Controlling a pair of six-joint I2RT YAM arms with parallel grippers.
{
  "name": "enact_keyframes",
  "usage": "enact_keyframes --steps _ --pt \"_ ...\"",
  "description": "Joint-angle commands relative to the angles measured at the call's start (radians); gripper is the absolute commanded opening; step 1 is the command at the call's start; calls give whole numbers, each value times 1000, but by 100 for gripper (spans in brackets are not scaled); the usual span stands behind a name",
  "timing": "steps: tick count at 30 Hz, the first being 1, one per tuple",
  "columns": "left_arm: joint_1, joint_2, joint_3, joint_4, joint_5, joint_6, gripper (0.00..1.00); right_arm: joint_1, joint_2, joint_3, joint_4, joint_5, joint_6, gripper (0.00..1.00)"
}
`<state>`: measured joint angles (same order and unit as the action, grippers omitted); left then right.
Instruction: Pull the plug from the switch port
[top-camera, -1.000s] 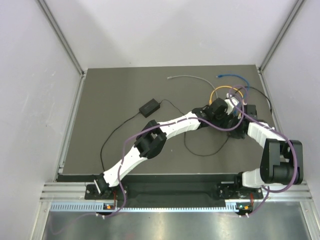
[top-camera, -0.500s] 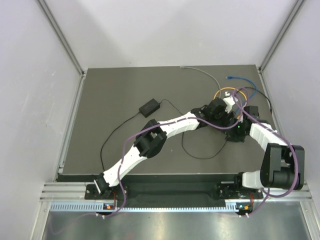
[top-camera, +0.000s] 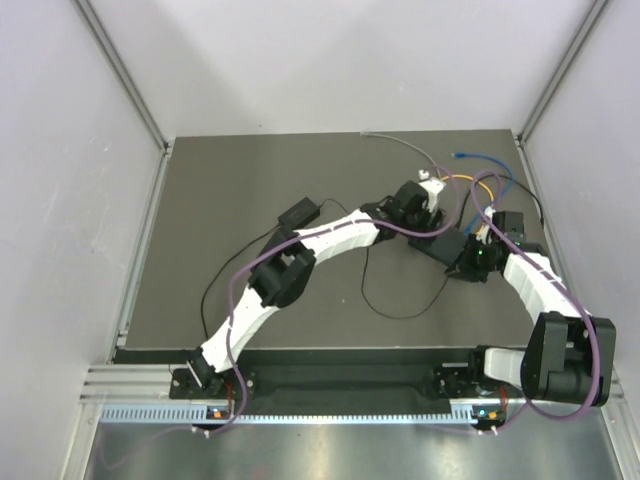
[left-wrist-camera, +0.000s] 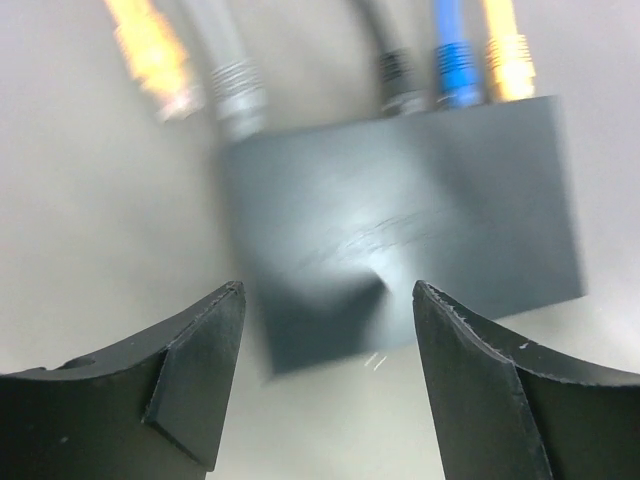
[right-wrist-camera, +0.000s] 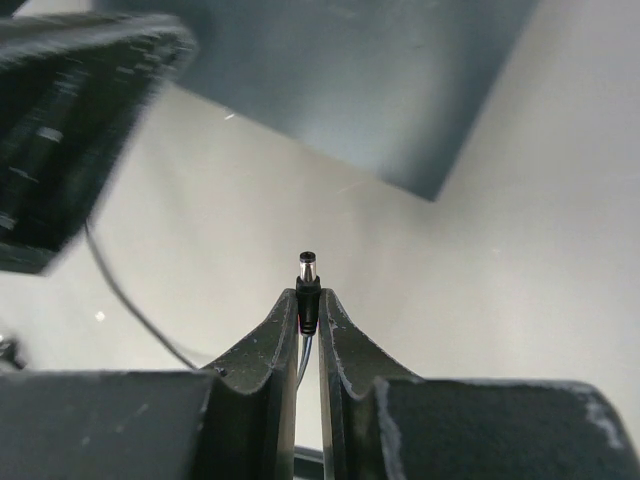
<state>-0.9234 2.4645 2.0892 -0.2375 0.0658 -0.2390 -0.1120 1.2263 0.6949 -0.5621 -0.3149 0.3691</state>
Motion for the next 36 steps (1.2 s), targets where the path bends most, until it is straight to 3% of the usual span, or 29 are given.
enact_keyframes --steps 1,9,14,19,27,29,32,33,36 --pt "56 -188 -66 -46 -139 -90 73 3 -4 -1 59 -122 24 0" --pt "158 -481 -233 -106 -285 -134 75 104 96 54 177 -193 106 0" --pt "210 -623 -282 -170 -267 -146 75 339 234 135 277 -159 198 0" --pt "238 -731 -368 -192 -282 -115 75 564 445 334 337 -109 300 0" --pt "279 -878 -520 -184 -259 -121 75 715 714 676 277 -26 346 1" --pt "287 -900 -538 -186 -248 -121 75 719 749 706 236 3 326 6" --pt "291 -921 -570 -178 -235 -120 74 719 743 716 203 60 286 26" --pt "293 -926 -586 -175 -230 -121 74 718 737 719 162 83 256 41" --pt "296 -938 -603 -169 -216 -121 74 695 696 703 105 149 202 59"
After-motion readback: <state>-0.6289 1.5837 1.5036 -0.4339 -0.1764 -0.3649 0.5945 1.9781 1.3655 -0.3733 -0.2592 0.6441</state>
